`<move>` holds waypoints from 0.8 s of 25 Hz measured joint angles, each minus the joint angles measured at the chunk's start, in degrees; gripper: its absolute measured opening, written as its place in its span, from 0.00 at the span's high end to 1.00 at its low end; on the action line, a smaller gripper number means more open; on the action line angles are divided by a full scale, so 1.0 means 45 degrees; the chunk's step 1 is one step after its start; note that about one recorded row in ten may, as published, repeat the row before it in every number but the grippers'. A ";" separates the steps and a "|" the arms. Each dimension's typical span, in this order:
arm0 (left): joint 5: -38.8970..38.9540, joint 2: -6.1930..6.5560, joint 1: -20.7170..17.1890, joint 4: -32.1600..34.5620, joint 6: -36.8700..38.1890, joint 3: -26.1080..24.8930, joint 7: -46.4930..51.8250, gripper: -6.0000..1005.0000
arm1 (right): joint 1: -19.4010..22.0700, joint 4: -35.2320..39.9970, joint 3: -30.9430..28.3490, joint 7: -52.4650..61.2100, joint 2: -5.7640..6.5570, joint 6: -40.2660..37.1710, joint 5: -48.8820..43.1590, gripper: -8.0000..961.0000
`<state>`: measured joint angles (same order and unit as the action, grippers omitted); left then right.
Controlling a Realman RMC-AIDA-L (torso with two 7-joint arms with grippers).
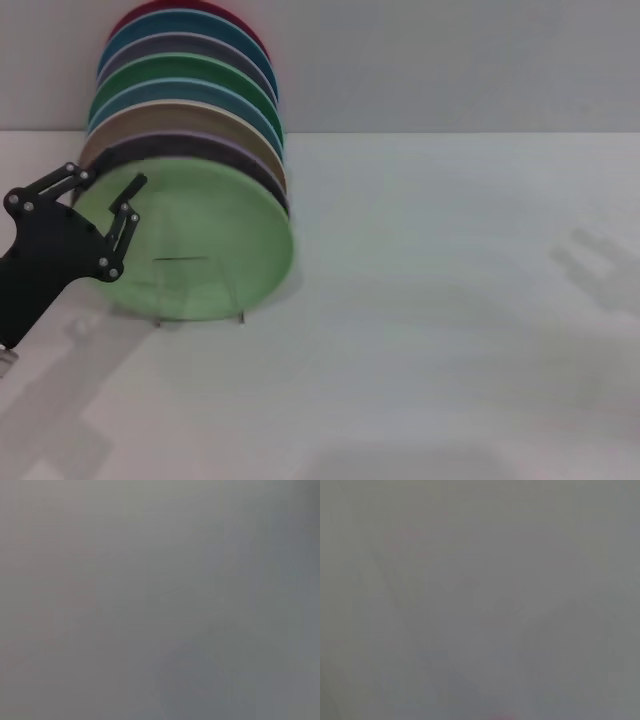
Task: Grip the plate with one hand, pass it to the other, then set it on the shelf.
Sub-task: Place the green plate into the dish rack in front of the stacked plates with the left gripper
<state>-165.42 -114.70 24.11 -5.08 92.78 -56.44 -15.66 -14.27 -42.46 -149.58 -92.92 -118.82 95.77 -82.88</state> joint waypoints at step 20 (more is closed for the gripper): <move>0.0028 -0.0763 -0.2144 -0.1343 0.3475 -0.0305 -0.3398 0.52 | 0.0094 0.0020 -0.0231 -0.0553 -0.0020 -0.0088 0.0006 0.38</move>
<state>-165.30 -118.13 14.46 -11.13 108.42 -57.82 -30.95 -13.84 -42.37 -150.62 -95.41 -118.92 95.38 -82.85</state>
